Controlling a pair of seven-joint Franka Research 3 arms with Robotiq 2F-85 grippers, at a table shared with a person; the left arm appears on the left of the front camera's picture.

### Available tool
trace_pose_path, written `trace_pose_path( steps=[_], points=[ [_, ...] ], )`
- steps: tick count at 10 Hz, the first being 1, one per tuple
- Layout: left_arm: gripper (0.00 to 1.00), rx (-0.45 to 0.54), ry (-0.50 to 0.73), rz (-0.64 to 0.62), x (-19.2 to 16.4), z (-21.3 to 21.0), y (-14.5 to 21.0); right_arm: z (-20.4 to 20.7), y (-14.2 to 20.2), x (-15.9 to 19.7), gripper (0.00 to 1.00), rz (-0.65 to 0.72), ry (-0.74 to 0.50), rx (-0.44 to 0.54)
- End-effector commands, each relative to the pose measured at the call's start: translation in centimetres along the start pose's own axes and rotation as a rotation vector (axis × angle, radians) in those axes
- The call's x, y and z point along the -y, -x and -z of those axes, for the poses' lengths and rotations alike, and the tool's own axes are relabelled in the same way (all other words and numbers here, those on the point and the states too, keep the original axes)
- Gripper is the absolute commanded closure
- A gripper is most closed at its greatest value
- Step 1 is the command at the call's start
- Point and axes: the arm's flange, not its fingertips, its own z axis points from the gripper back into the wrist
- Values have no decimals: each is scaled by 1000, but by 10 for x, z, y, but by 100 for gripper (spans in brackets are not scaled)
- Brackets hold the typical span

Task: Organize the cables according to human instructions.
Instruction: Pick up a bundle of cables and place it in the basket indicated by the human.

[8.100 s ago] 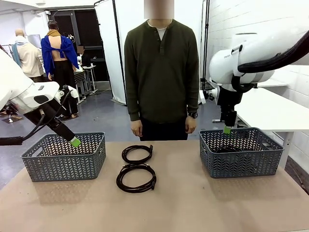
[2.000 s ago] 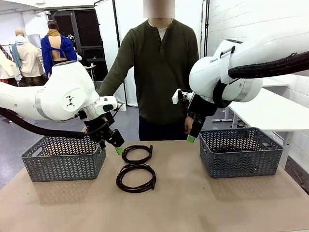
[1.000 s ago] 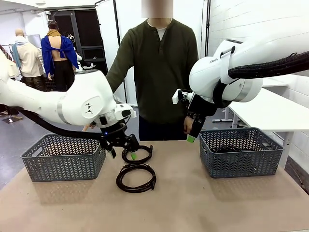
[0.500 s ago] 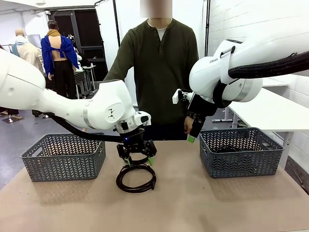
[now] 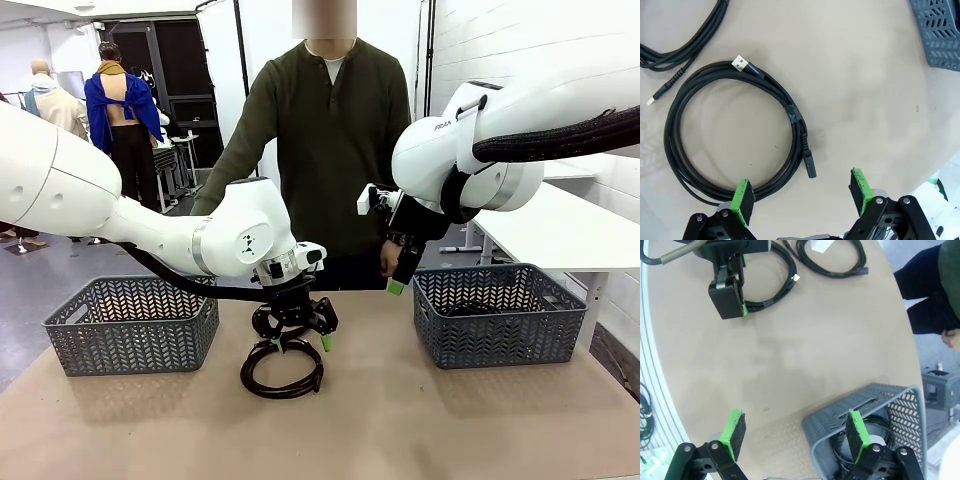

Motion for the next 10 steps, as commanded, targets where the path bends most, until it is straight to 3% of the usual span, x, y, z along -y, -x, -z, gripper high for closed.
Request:
trace_pose_path(
  steps=[1, 6, 10],
  points=[
    [0, 9, 1, 10, -1, -3, -1, 0, 1, -1, 0, 2, 0, 0],
    [0, 1, 0, 1, 0, 0, 0, 0, 1, -1, 0, 2, 0, 0],
    [0, 2, -23, -102, 2, 14, -7, 0, 1, -1, 0, 2, 0, 0]
  ],
)
